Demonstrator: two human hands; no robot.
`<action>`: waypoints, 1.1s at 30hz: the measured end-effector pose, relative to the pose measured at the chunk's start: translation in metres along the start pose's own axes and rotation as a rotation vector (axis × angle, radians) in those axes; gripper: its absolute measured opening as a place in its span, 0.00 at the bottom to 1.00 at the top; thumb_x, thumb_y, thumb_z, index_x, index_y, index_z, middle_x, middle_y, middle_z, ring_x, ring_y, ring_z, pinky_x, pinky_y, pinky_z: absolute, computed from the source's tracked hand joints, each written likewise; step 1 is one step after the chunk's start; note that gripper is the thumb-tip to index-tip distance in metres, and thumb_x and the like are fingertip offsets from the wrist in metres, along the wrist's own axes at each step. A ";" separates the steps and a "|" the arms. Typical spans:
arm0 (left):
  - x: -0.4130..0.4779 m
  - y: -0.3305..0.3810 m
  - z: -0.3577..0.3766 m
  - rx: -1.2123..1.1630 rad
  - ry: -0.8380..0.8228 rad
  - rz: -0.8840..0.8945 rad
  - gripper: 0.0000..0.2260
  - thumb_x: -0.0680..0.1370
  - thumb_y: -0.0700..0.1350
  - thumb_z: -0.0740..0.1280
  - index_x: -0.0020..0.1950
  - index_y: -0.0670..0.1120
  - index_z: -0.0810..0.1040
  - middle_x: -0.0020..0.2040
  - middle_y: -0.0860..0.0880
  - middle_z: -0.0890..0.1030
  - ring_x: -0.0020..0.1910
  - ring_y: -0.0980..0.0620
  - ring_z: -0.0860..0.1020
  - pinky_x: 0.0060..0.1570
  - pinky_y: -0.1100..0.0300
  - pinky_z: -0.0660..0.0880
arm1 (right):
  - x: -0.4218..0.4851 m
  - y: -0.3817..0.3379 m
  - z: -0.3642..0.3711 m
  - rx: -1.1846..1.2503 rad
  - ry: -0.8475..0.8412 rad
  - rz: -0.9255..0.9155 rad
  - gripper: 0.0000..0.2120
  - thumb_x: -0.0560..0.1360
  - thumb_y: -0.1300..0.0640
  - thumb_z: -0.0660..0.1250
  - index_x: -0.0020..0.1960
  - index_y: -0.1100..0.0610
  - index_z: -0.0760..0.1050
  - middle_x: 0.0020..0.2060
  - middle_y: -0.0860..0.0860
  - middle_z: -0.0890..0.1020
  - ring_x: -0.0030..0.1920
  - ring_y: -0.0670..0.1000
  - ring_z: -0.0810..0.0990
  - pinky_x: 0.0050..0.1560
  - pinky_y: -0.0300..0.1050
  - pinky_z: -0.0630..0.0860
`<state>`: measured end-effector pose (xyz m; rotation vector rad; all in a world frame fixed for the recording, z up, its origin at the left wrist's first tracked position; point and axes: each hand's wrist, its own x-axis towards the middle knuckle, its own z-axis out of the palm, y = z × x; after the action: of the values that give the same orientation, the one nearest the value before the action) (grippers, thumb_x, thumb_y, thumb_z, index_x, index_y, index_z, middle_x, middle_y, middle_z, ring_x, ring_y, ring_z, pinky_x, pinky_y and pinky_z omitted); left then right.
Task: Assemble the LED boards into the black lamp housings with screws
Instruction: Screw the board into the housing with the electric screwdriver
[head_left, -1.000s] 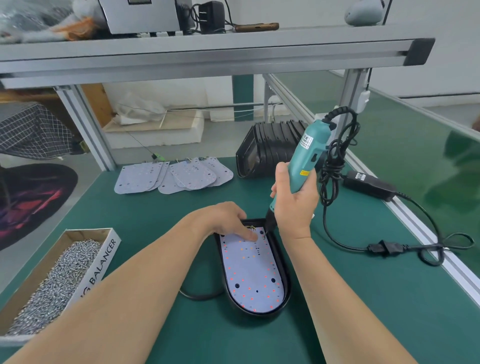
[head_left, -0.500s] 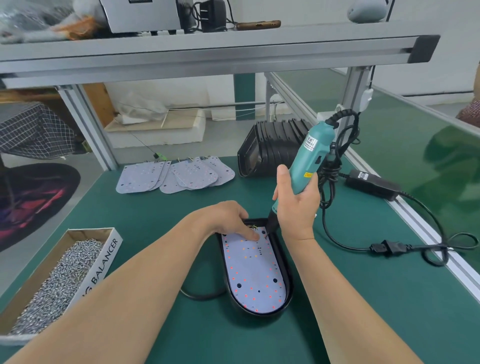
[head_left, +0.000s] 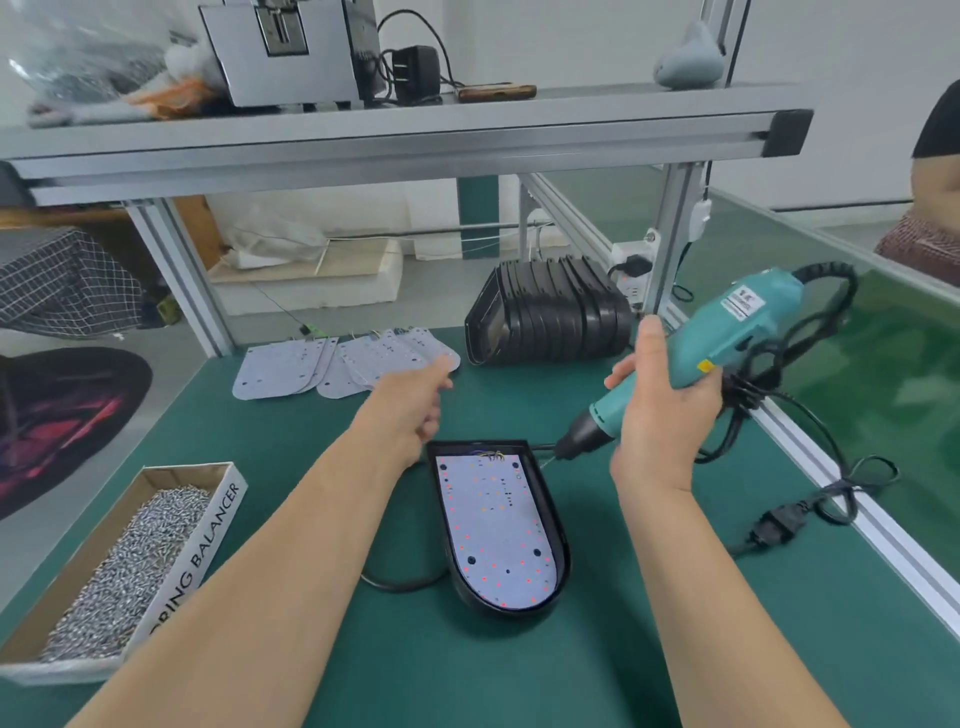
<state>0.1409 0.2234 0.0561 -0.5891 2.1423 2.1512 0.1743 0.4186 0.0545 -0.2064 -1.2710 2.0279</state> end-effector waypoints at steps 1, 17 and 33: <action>-0.009 0.002 -0.001 -0.245 -0.058 -0.101 0.07 0.81 0.37 0.64 0.43 0.39 0.74 0.33 0.46 0.72 0.31 0.52 0.69 0.27 0.64 0.68 | -0.002 0.001 -0.005 0.004 0.027 0.042 0.11 0.78 0.50 0.71 0.48 0.51 0.70 0.31 0.51 0.78 0.31 0.50 0.77 0.37 0.43 0.76; -0.082 -0.046 0.011 -0.284 -0.385 -0.206 0.12 0.82 0.30 0.59 0.54 0.35 0.82 0.32 0.46 0.79 0.26 0.56 0.76 0.24 0.70 0.70 | -0.022 -0.012 -0.026 0.131 0.158 0.195 0.16 0.79 0.46 0.68 0.60 0.54 0.69 0.33 0.49 0.81 0.35 0.48 0.80 0.41 0.42 0.78; -0.099 -0.055 0.012 -0.491 -0.410 -0.326 0.03 0.79 0.32 0.65 0.47 0.37 0.76 0.43 0.36 0.85 0.38 0.47 0.86 0.24 0.67 0.75 | -0.032 -0.016 -0.024 0.129 0.156 0.197 0.10 0.79 0.48 0.68 0.56 0.50 0.70 0.33 0.50 0.80 0.33 0.48 0.79 0.37 0.38 0.77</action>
<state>0.2466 0.2604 0.0325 -0.4270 1.2297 2.3468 0.2171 0.4194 0.0488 -0.4348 -1.0544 2.2040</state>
